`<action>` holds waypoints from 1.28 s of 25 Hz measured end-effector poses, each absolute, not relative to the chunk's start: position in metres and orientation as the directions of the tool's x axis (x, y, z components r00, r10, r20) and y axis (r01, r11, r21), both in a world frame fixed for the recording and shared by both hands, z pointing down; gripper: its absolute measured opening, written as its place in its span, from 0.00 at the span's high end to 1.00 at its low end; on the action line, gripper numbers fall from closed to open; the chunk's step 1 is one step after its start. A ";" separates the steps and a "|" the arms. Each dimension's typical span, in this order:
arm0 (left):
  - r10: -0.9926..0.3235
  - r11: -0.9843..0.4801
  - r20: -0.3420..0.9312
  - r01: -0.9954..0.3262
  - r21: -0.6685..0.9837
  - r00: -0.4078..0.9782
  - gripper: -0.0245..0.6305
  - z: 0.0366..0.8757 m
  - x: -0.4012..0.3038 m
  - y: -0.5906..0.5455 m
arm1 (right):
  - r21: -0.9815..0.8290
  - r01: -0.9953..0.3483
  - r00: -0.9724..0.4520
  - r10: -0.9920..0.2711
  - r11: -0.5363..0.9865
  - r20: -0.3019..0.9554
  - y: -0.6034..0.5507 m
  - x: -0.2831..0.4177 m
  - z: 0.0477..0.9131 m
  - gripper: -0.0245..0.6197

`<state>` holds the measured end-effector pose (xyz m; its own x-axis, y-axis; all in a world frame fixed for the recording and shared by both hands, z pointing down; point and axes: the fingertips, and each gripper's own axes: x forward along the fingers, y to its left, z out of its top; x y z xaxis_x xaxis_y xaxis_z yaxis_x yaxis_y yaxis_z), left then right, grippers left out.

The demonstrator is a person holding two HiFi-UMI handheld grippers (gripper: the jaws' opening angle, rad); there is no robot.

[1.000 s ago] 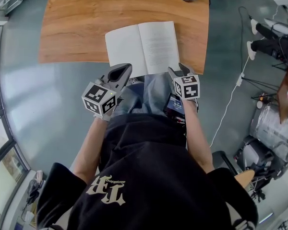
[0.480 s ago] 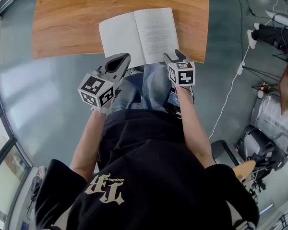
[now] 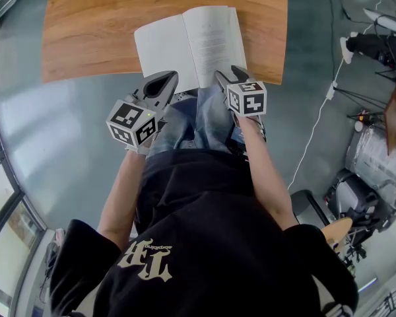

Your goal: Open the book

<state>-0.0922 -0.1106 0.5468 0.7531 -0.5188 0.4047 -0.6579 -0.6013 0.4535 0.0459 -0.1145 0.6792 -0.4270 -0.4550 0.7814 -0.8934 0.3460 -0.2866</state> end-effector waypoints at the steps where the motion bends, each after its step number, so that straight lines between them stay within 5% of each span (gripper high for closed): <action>1: -0.520 -0.601 0.403 -0.658 0.453 0.753 0.96 0.547 -0.092 -0.112 | -0.303 -0.887 -0.442 -0.450 0.349 0.776 -0.114 0.041 0.679 0.66; 12: -0.536 -0.593 0.402 -0.670 0.447 0.742 0.96 0.545 -0.096 -0.116 | -0.454 -0.763 -0.631 -0.381 0.460 0.675 -0.105 -0.013 0.662 0.66; 32: -0.514 -0.690 0.424 -0.654 0.312 0.745 0.96 0.538 -0.076 -0.145 | -0.438 -0.503 -0.812 -0.234 0.745 0.535 -0.071 -0.106 0.628 0.66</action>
